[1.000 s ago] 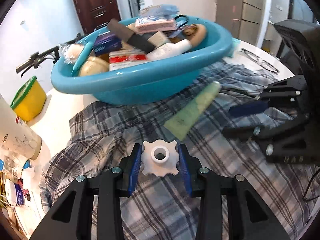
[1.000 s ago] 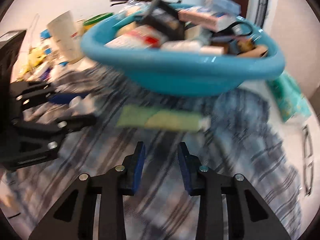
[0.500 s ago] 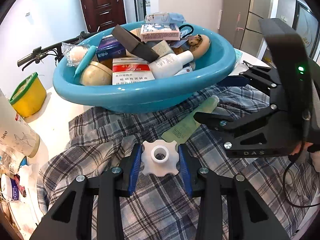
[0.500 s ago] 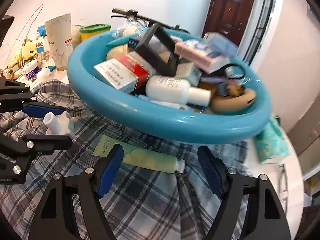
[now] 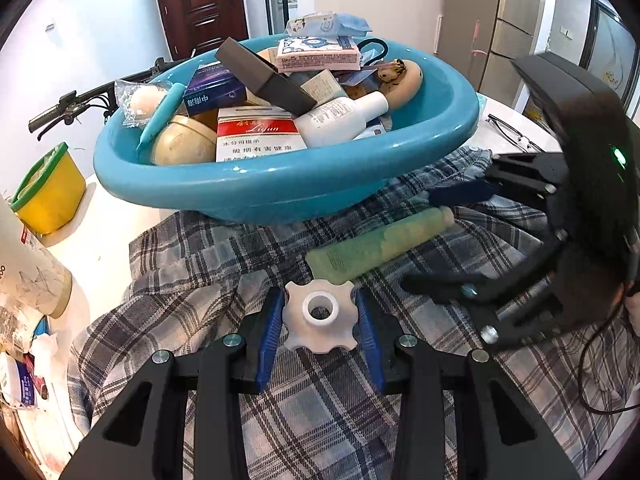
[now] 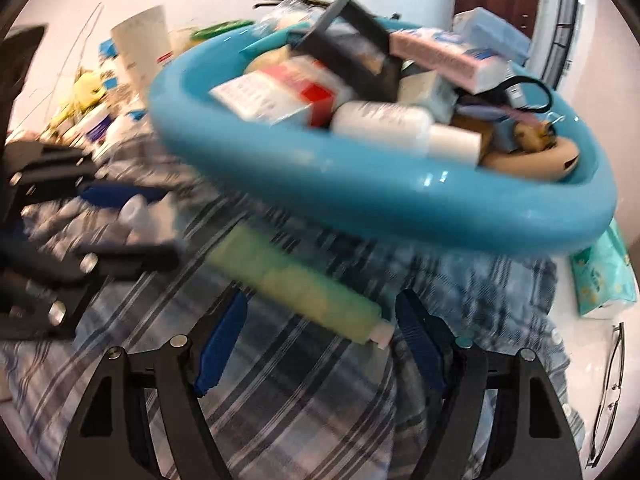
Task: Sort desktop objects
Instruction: 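Grasp and lift the pale green tube with the right tool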
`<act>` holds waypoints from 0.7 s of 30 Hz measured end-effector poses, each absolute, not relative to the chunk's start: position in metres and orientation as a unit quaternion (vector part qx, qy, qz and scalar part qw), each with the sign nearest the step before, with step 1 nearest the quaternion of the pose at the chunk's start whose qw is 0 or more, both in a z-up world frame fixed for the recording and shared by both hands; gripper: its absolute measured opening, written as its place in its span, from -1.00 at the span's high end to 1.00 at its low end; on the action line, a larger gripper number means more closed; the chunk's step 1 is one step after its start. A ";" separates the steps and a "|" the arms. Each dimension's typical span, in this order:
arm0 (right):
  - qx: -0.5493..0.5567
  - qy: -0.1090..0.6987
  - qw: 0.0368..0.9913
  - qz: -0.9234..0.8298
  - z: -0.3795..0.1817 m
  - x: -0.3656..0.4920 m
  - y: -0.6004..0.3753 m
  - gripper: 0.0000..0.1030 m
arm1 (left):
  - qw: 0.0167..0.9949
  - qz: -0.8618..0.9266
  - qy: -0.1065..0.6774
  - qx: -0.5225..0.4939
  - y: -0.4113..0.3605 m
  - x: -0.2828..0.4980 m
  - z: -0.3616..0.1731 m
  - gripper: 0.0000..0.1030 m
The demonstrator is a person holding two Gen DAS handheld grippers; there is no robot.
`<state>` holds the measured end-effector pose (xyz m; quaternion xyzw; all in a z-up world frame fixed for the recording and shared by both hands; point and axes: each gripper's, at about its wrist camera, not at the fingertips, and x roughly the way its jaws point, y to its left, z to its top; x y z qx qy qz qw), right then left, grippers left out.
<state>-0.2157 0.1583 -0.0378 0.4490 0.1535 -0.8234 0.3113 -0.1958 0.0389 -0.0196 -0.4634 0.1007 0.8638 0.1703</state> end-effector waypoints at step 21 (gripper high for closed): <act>0.438 0.138 0.324 -0.827 -0.035 -0.185 0.122 0.59 | 0.155 0.863 0.077 -0.475 0.027 -0.191 -0.019 0.24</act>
